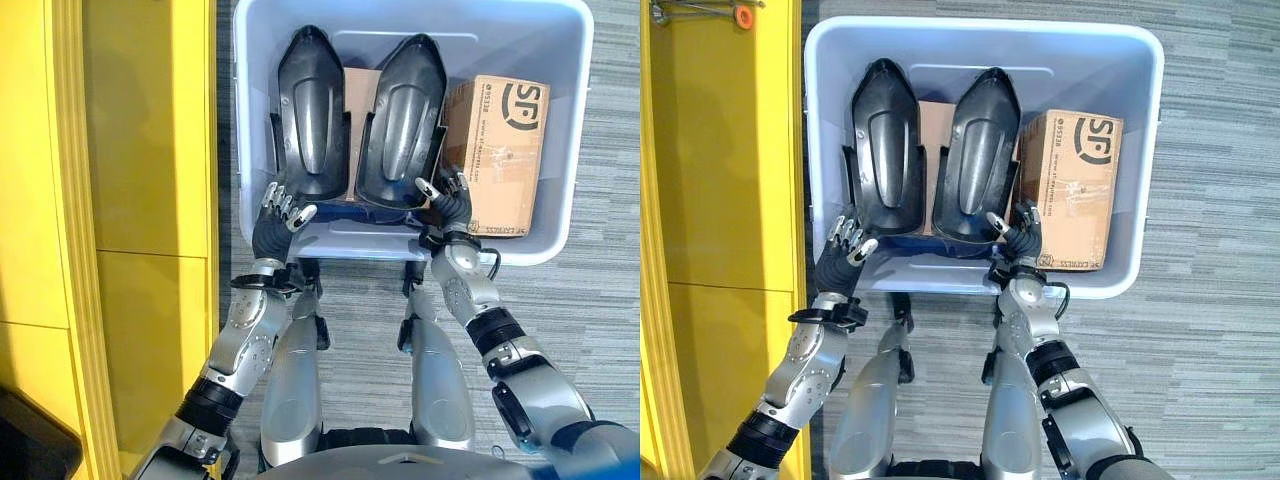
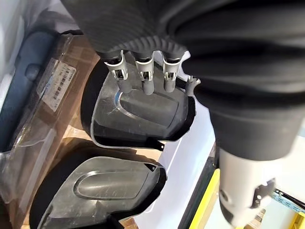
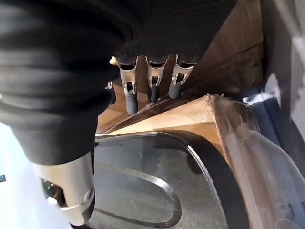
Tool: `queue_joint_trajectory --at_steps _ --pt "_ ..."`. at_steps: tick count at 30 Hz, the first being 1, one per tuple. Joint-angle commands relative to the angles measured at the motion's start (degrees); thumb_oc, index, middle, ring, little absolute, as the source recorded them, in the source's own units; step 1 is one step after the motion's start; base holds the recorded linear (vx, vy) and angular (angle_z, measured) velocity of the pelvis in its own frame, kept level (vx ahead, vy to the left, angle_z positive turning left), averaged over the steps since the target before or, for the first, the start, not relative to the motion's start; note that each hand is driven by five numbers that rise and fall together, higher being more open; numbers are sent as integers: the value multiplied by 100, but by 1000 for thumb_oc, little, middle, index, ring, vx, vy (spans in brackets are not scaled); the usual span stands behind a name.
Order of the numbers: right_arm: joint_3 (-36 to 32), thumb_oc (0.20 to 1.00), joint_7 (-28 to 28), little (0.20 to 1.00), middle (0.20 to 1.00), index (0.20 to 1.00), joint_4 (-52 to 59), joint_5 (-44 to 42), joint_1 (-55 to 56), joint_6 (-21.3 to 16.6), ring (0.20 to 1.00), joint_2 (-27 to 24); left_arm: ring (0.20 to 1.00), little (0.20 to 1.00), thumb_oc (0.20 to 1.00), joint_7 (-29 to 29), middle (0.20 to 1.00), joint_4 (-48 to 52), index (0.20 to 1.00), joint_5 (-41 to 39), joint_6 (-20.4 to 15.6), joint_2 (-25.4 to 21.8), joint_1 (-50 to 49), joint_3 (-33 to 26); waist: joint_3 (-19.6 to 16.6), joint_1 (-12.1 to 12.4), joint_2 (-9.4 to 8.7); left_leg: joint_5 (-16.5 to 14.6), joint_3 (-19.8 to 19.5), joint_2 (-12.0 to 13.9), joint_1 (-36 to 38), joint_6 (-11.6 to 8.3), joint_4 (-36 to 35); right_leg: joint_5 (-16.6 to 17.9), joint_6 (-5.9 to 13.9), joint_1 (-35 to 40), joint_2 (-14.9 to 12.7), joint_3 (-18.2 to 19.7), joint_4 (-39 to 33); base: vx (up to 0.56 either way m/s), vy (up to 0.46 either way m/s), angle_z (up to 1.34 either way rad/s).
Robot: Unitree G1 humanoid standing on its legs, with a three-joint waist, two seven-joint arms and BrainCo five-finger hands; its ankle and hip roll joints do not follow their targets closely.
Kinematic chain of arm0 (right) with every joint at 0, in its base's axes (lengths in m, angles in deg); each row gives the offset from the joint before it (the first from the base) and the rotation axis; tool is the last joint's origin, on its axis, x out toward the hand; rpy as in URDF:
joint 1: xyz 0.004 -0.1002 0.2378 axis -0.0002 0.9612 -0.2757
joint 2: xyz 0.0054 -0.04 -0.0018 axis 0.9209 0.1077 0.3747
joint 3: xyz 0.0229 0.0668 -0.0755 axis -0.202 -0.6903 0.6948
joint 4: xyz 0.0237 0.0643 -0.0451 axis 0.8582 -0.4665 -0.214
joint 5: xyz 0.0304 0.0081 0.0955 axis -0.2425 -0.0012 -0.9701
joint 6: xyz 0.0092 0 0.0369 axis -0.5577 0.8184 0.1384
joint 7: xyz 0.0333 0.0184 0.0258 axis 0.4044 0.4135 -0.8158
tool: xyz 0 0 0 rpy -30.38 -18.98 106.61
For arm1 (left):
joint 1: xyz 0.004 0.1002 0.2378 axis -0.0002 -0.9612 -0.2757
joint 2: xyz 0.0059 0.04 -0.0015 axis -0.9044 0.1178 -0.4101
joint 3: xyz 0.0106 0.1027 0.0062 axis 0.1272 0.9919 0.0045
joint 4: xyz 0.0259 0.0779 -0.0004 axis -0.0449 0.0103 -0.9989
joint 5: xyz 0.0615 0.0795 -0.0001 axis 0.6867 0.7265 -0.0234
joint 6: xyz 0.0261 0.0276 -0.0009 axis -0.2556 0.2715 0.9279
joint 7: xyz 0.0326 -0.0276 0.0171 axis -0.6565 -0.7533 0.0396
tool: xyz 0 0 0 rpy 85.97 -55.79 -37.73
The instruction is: Move parts from the plastic box to the shelf.
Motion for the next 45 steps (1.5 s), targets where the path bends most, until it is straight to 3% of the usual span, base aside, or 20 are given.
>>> queue_joint_trajectory --at_steps 1,20,31,32,33,38,45 --pt "-207 1000 161 1000 1000 1000 -121 -119 -237 -155 1000 -79 1000 1000 1000 -71 1000 516 1000 -57 -273 -144 -86 24 -12 31 115 -96 -145 271 -69 -216 210 -311 269 -225 -273 -194 614 0 0 0" --pt "131 1000 364 1000 1000 1000 -1402 801 -1861 297 1000 -878 1000 1000 1000 -113 1000 701 1000 -201 -369 -181 71 224 -12 181 195 -112 -272 240 -462 -186 309 -382 246 -601 -252 -222 803 0 0 1" --pt "202 1000 214 1000 1000 1000 -2733 604 -2641 449 1000 -1382 1000 1000 1000 -220 1000 886 1000 -288 -416 -305 168 387 -12 344 336 -163 -451 143 -859 -140 500 -460 237 -890 -335 -270 1024 -12 7 9" --pt "188 846 136 846 846 846 -2884 524 -2629 472 846 -1395 1000 1000 1000 -233 1000 888 1000 -303 -417 -295 173 399 -12 365 341 -169 -446 138 -878 -132 505 -474 235 -919 -327 -276 1047 -16 21 15" --pt "229 225 111 225 225 225 -3003 556 -2649 511 225 -1425 1000 1000 1000 -241 1000 888 1000 -298 -406 -304 187 412 -12 378 342 -171 -448 137 -889 -128 511 -481 234 -930 -325 -280 1060 -17 15 13" --pt "120 200 86 200 200 200 -3303 429 -2582 508 200 -1359 1000 1000 1000 -255 1000 853 1000 -341 -407 -265 241 482 -12 370 364 -174 -452 142 -858 -129 514 -513 232 -917 -315 -289 1087 -5 -1 2" --pt "-343 200 163 200 200 200 -2649 -296 -1985 107 200 -961 1000 1000 1000 -326 1000 670 1000 -382 -339 -182 305 529 -12 286 284 -208 -421 182 -399 -142 460 -537 237 -499 -280 -296 1034 0 0 0"
